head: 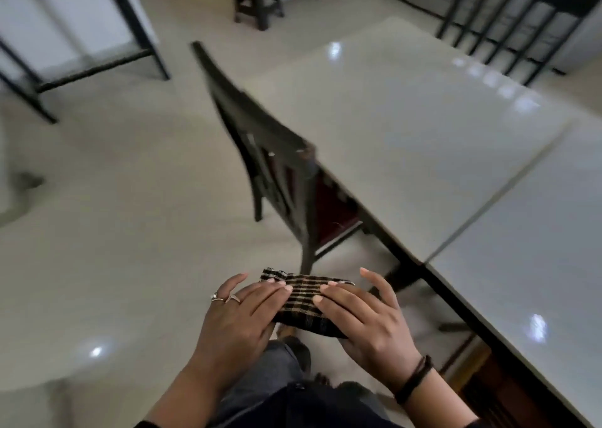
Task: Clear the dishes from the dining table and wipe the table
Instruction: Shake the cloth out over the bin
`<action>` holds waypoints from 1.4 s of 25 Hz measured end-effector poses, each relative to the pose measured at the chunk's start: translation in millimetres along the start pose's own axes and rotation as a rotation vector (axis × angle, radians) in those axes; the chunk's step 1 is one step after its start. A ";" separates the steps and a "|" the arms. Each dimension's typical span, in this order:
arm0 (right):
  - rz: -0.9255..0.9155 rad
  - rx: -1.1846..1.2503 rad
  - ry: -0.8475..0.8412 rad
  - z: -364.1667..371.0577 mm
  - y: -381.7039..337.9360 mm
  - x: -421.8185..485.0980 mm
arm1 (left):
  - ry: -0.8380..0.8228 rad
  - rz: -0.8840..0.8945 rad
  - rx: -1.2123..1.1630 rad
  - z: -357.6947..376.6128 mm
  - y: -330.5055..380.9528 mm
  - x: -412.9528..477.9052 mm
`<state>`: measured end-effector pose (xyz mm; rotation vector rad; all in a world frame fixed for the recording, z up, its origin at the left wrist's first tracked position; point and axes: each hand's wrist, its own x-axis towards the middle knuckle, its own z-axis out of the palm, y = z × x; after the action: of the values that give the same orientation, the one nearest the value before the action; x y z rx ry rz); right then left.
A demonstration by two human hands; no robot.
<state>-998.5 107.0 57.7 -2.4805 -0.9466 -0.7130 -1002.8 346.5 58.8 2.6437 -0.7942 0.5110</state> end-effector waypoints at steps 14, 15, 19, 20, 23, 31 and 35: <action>-0.603 0.391 -0.139 229.6 -124.9 275.7 | 0.242 -0.602 0.355 -112.3 -235.7 -131.4; -0.635 0.404 -0.136 245.6 -135.2 296.9 | 0.250 -0.611 0.372 -122.0 -256.1 -136.5; -0.745 0.437 -0.152 313.6 -175.1 386.1 | 0.293 -0.706 0.423 -151.2 -342.0 -152.9; -0.763 0.453 -0.157 326.1 -180.8 402.1 | 0.312 -0.729 0.424 -152.9 -356.3 -155.5; -0.846 0.481 -0.157 366.0 -194.2 448.8 | 0.329 -0.771 0.464 -153.2 -399.5 -161.9; -1.156 0.689 -0.205 520.4 -294.6 659.8 | 0.418 -1.029 0.597 -209.6 -577.6 -178.3; -1.306 0.834 -0.214 590.2 -390.3 752.2 | 0.518 -1.242 0.721 -255.1 -651.3 -204.7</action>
<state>-599.3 1058.7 94.1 -1.0154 -2.3349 -0.2219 -847.4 1058.6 60.1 2.6676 1.3286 1.0956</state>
